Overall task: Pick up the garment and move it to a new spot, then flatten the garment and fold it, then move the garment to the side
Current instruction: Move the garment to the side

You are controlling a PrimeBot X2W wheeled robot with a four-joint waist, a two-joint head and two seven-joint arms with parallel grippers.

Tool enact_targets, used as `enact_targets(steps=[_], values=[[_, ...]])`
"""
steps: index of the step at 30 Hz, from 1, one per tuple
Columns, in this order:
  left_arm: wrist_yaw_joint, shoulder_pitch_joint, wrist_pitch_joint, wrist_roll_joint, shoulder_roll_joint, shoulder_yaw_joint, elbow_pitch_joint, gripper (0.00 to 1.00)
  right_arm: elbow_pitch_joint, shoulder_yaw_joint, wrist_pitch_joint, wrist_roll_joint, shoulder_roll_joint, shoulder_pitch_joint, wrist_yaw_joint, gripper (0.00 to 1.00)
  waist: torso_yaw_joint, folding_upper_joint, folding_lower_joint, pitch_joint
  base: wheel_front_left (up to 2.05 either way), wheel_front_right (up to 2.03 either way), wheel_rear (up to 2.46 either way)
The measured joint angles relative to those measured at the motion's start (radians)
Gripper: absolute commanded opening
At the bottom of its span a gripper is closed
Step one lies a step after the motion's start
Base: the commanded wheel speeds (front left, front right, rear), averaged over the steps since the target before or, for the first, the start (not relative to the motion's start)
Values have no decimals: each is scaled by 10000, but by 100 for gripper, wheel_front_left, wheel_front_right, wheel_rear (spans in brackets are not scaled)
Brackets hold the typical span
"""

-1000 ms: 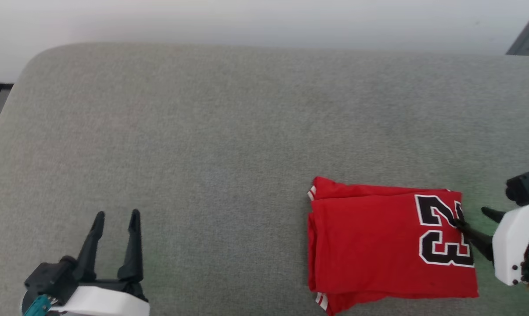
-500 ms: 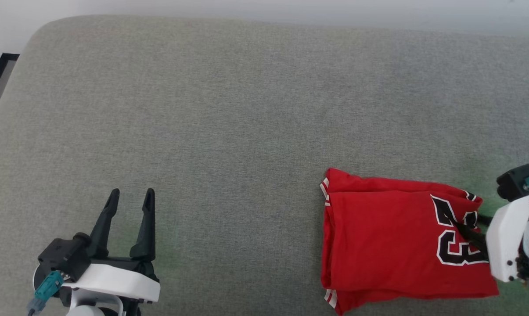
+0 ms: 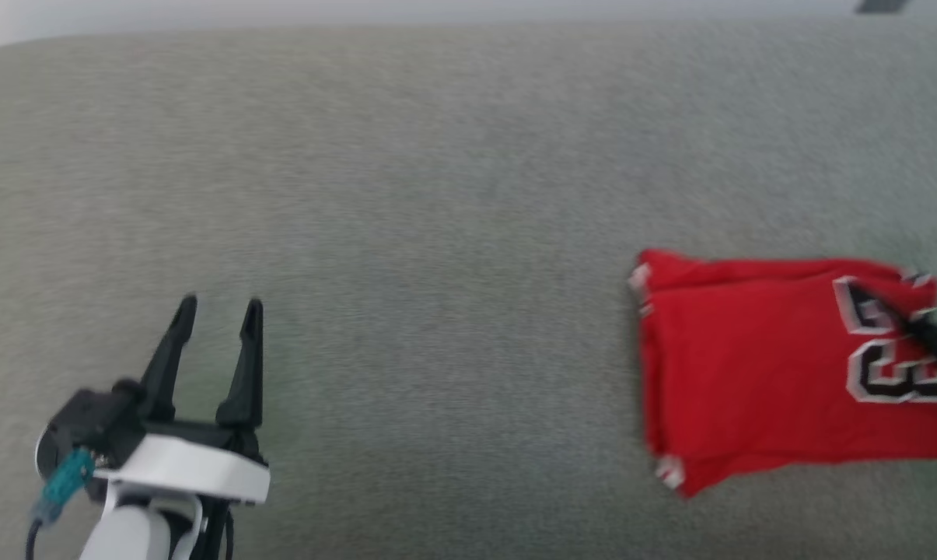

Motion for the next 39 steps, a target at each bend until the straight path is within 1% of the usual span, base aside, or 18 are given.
enact_targets(steps=[3,7,12,16,20,22,28,33,38,39], values=[[-2,-450,0,-58,138,-201,-44,100,226,-704,-263,-25,-236,74,0,0,-373,0,0,250,0,0,0],[0,-1321,0,-109,387,-631,-102,100,832,-1569,-445,-197,-408,-17,0,0,-774,0,0,735,0,0,0],[-2,-2571,-2,-153,911,-1406,-98,100,1990,-2472,-809,-677,-711,-640,0,0,-1121,0,0,1473,0,0,0],[0,-3480,0,-186,1289,-1735,-98,100,3035,-3045,-1160,-1239,-907,-1427,0,0,-1263,0,0,2067,0,0,0],[0,-4116,-2,-217,1498,-1946,-146,100,4073,-3532,-1659,-1958,-949,-2373,0,0,-1290,0,0,2584,0,0,0],[-2,-4330,0,-222,1588,-2029,-194,100,4566,-3618,-1854,-2493,-1041,-2814,0,0,-1265,0,0,2795,0,0,0],[-2,-4702,-2,-232,1810,-2232,-359,100,6130,-4343,-2661,-3944,-1072,-4184,0,0,-1086,0,0,3250,0,0,0],[0,-4808,0,-245,1900,-2282,-428,100,6943,-4552,-2997,-4497,-535,-4887,-13,0,-936,0,0,3400,0,0,0],[-2,-4803,0,-255,1873,-2236,-384,100,7593,-4562,-3273,-4813,-466,-5220,-13,0,-872,0,0,3334,0,0,0],[-2,-4794,0,-257,1854,-2199,-374,100,7653,-4537,-3423,-4915,-447,-5242,-13,9,-863,0,0,3292,0,0,0]])
